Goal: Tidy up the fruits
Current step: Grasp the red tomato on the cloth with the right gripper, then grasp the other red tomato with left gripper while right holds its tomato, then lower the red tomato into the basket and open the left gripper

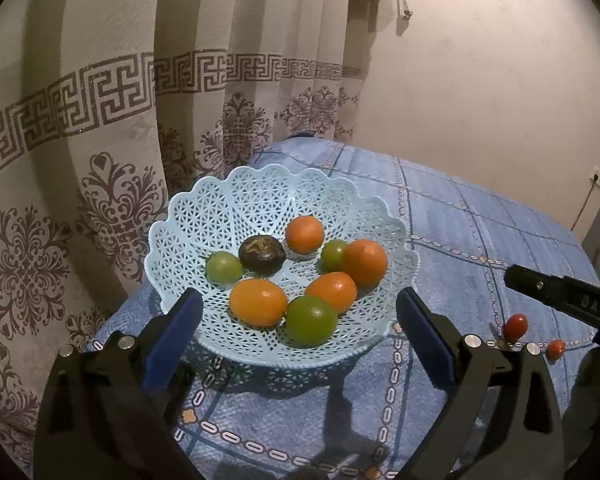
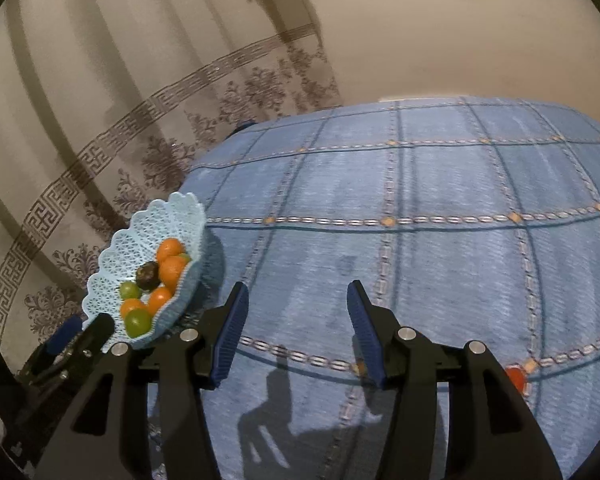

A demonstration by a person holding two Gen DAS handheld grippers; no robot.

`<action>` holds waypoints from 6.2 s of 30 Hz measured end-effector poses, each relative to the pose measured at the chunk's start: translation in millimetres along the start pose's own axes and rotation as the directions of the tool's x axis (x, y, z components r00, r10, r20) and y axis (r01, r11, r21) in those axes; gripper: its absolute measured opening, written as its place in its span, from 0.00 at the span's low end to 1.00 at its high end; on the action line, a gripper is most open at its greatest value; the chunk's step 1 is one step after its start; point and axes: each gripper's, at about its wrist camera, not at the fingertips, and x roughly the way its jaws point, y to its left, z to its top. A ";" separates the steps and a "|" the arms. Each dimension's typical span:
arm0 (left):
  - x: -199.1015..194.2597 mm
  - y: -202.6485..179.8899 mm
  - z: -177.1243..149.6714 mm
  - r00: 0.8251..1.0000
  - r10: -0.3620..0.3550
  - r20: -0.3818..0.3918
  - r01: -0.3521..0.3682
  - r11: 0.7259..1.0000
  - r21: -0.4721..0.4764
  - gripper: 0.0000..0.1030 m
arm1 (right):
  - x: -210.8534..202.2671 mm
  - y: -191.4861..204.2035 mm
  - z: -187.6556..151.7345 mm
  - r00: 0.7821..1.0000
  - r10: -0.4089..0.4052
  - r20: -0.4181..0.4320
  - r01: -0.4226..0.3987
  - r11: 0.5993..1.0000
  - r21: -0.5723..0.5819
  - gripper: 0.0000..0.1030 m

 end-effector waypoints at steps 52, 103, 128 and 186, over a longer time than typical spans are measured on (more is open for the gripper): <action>13.6 -118.9 -22.2 0.979 -0.165 -0.123 0.188 0.960 0.208 0.96 | -36.9 -104.8 -54.0 0.984 -0.174 -0.022 0.174 0.985 -0.020 0.28; 39.9 -162.8 -35.2 0.953 -0.212 -0.216 0.268 0.922 0.278 0.95 | -26.1 -101.9 -56.6 0.991 -0.126 -0.039 0.126 0.992 -0.010 0.25; 76.4 -204.5 -37.4 0.884 -0.322 -0.340 0.419 0.868 0.267 0.38 | -39.4 -114.0 -57.5 0.992 -0.127 -0.013 0.128 0.991 0.032 0.26; 12.8 -12.9 13.2 0.986 -0.153 -0.067 0.154 0.988 0.014 0.27 | -43.7 -68.1 -54.7 0.996 -0.093 0.004 0.093 0.996 -0.009 0.24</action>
